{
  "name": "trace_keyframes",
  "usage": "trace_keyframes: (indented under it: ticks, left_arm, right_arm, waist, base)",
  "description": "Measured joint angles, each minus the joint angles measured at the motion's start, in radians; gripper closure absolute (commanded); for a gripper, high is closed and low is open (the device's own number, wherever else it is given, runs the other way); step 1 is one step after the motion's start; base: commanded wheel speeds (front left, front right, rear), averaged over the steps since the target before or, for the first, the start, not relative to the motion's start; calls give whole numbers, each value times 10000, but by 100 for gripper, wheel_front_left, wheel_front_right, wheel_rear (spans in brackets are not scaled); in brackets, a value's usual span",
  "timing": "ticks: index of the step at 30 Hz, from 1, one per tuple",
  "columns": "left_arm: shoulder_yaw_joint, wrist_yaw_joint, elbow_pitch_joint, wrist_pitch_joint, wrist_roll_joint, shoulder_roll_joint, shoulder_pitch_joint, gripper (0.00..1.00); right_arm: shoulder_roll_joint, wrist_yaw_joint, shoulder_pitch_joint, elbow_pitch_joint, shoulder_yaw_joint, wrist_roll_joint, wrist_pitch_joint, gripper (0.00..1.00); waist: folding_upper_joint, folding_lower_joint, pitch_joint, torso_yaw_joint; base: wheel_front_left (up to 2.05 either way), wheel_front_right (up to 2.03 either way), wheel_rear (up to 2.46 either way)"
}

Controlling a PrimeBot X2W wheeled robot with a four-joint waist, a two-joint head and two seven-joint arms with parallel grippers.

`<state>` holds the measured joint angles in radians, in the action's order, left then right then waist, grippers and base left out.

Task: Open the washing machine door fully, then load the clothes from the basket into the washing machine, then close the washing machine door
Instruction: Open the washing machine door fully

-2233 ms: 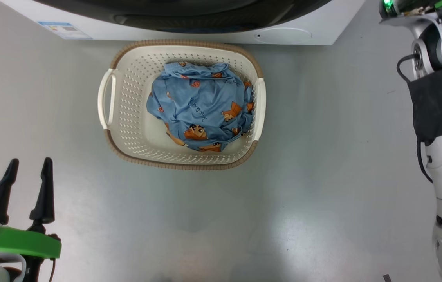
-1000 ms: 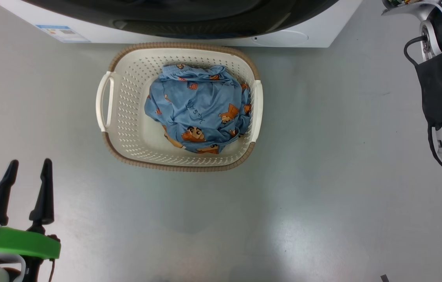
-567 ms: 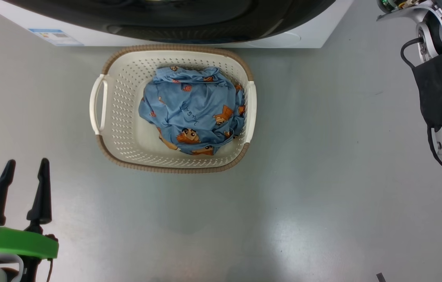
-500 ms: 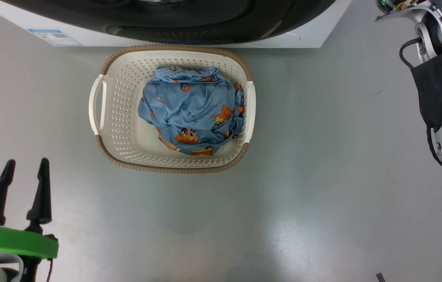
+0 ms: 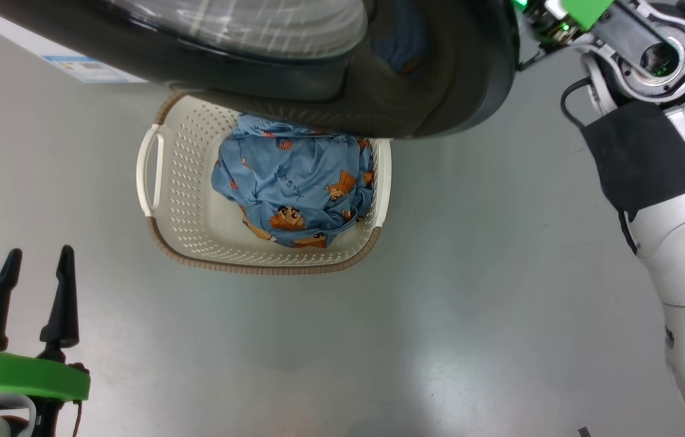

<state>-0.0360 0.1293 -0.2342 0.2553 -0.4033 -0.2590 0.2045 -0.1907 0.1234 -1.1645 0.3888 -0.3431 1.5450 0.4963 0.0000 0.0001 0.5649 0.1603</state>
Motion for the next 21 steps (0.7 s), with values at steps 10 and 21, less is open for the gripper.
trace_keyframes:
  ticks: [10, 21]
  left_arm:
    - [-79, 0, -31, 0, 31, 63, -22, 0]
    - [-180, 0, -211, 0, 123, 291, -263, 0]
  right_arm:
    - [178, 0, 744, -180, -581, 2, 399, 100]
    - [104, 0, 1888, -190, -805, 96, 746, 100]
  waist:
    - [0, 0, -507, -123]
    - [0, 0, -1389, -215]
  base:
    - [0, 0, 0]
    - [0, 0, 0]
